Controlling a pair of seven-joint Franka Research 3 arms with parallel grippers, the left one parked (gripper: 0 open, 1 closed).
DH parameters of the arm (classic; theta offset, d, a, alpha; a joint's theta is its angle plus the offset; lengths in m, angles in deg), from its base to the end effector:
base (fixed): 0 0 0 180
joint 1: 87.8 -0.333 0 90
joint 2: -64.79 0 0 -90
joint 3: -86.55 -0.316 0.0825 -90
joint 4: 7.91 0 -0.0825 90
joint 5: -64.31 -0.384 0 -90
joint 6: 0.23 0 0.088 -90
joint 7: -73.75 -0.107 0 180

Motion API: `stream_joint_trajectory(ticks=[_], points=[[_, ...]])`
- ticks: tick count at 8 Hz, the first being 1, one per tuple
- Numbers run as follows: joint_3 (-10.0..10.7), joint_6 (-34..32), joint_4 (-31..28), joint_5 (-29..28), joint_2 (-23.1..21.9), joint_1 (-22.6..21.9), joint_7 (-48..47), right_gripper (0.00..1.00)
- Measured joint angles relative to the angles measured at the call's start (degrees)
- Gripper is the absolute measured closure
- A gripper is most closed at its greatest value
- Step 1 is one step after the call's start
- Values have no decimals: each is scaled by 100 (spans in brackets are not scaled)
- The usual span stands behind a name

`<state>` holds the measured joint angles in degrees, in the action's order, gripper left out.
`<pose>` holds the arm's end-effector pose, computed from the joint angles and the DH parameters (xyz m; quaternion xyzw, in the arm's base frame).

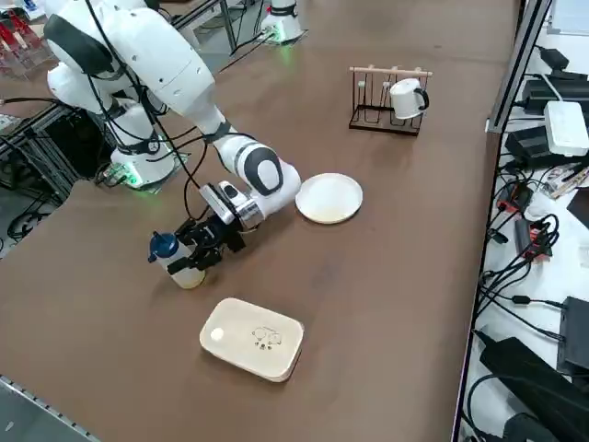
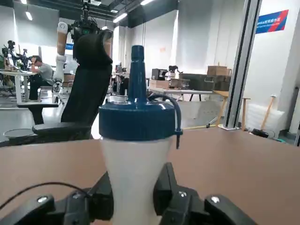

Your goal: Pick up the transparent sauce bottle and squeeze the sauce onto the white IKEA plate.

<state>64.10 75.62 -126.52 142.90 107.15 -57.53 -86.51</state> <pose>0.4531 -0.1751 0.1047 0.3903 -0.6273 0.3292 0.5880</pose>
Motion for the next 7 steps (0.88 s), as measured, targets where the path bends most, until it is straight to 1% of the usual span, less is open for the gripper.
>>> stream_joint_trajectory(ticks=[2,4,6,7], points=[[-1,3,8,1,0,-30,-9,63],[-4,2,8,1,3,-76,-9,50],[-9,3,6,-1,24,-188,-9,15],[-21,2,6,-2,31,-212,-9,0]])
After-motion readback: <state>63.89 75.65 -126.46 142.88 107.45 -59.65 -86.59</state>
